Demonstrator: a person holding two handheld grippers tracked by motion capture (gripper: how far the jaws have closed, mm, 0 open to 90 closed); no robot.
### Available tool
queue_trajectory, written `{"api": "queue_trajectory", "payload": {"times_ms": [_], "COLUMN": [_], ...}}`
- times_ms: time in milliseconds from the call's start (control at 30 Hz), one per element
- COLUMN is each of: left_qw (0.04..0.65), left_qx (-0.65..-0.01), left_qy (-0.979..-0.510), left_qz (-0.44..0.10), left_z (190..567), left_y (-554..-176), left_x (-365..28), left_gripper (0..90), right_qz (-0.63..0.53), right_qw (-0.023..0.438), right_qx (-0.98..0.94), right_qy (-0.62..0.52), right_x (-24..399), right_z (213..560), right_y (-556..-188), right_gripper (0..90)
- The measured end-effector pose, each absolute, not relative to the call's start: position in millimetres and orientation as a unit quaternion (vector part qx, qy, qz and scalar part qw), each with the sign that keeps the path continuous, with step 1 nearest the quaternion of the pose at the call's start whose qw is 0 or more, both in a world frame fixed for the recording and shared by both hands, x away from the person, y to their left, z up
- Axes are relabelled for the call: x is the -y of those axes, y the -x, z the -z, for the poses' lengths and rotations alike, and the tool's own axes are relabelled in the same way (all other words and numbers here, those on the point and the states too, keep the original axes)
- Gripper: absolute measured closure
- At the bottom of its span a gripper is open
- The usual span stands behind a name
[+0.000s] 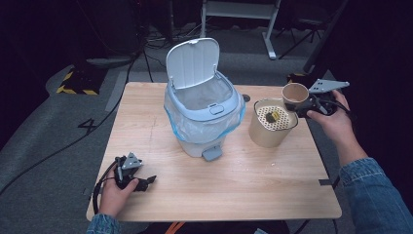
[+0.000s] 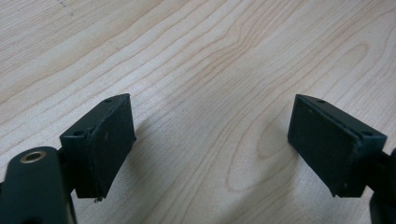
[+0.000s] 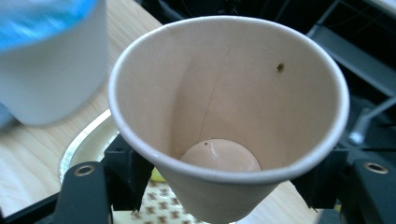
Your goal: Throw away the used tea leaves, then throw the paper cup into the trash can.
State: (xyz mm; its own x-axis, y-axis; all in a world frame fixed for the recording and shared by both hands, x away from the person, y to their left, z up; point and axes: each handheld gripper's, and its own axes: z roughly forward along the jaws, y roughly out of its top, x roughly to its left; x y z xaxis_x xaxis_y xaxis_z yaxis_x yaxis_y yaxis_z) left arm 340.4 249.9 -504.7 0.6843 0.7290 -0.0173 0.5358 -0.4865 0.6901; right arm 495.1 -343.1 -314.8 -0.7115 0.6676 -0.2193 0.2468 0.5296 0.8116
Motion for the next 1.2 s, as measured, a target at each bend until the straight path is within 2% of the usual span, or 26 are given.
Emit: {"api": "queue_trajectory", "payload": {"times_ms": [67,267,767,1200], "left_qw": [0.345,0.344,0.345,0.345], "left_qx": [-0.373,-0.372,-0.373,-0.373], "left_qy": [-0.85,-0.851,-0.85,-0.85], "left_qz": [-0.139,-0.14,-0.139,-0.139], "left_z": [504.8,504.7,504.8,504.8], "left_y": [-340.3,-340.4,-340.3,-340.3], "left_x": [-249.6,-249.8,-249.7,-249.6], "left_gripper": [15.0,15.0,15.1,15.1], "right_qz": [-0.426,-0.437,-0.44,-0.454], "right_qw": [0.23,0.199,0.182,0.177], "right_qx": [-0.823,-0.808,-0.828,-0.837], "right_qy": [-0.297,-0.34,-0.296,-0.247], "right_x": [343.8,336.0,301.2,239.7], "right_z": [312.1,297.7,265.4,237.2], "right_y": [-491.3,-472.8,-445.4,-442.8], "right_gripper": [31.1,31.2,31.1,30.3]}}
